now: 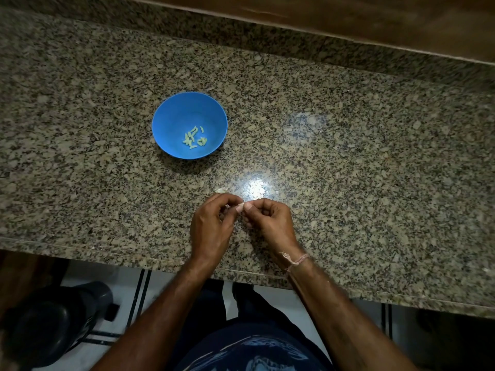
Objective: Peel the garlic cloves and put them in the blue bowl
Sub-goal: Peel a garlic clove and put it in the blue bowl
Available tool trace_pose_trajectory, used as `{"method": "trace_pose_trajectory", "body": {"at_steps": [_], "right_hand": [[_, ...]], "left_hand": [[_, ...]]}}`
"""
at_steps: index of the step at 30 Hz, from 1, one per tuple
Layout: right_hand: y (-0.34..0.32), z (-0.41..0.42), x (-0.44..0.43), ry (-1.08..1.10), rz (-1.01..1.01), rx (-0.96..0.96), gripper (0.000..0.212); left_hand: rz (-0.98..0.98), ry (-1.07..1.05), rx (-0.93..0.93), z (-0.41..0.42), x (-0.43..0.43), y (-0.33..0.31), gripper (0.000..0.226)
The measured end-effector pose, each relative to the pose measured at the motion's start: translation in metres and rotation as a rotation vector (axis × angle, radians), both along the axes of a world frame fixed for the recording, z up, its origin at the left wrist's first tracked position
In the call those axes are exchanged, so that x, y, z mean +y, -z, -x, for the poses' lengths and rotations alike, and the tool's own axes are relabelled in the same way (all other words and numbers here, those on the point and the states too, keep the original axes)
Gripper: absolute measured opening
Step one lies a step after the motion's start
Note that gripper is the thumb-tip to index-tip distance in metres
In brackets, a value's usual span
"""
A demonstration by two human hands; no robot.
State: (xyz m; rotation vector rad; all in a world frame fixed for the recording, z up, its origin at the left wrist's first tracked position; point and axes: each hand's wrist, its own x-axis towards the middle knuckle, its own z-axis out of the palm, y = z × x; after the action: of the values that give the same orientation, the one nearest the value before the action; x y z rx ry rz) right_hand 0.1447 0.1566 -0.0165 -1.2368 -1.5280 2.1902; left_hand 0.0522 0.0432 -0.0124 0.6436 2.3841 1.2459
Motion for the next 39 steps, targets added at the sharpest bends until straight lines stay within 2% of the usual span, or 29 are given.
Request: {"method": "trace_pose_trajectory", "body": {"at_steps": [5,11,16,21,24,27,28,30,32,35,37,39], "right_hand": [[0.0,-0.001,0.0,0.031,-0.04,0.061,0.015],[0.0,-0.003,0.001,0.013,-0.128,0.082,0.015],[0.001,-0.005,0.004,-0.007,-0.082,0.069,0.013],[-0.002,-0.006,0.004,-0.036,-0.089,0.044,0.011],[0.0,-0.004,0.003,-0.033,-0.064,0.036,0.012],[0.001,-0.002,0.002,0.007,0.011,0.034,0.013],[0.002,-0.002,0.002,0.028,0.047,0.037,0.014],[0.002,-0.002,0.003,0.067,0.106,0.05,0.014],[0.001,-0.003,0.002,0.084,0.136,0.054,0.014],[-0.003,-0.001,0.0,0.077,0.164,0.059,0.016],[-0.005,-0.001,-0.002,0.063,0.153,0.053,0.017],[-0.004,-0.002,-0.003,0.028,0.029,0.009,0.023]], "left_hand": [[0.006,-0.071,-0.142,0.003,0.0,-0.005,0.01],[-0.044,-0.055,-0.333,0.005,0.002,-0.013,0.008],[0.059,0.001,-0.236,0.01,0.001,-0.012,0.011],[0.015,-0.001,-0.339,0.013,0.0,-0.007,0.009],[0.006,-0.086,-0.426,0.008,0.004,-0.003,0.022],[0.116,-0.123,-0.314,0.002,0.004,0.003,0.035],[0.137,-0.129,-0.265,0.001,0.004,0.002,0.031],[0.071,-0.138,-0.238,0.003,0.004,-0.001,0.008],[0.016,-0.103,-0.246,0.004,0.004,-0.004,0.008],[0.057,-0.082,-0.202,0.002,0.004,-0.004,0.007],[0.075,-0.1,-0.193,0.001,0.004,-0.001,0.005],[0.071,-0.125,-0.205,0.001,0.003,0.001,0.004]]}}
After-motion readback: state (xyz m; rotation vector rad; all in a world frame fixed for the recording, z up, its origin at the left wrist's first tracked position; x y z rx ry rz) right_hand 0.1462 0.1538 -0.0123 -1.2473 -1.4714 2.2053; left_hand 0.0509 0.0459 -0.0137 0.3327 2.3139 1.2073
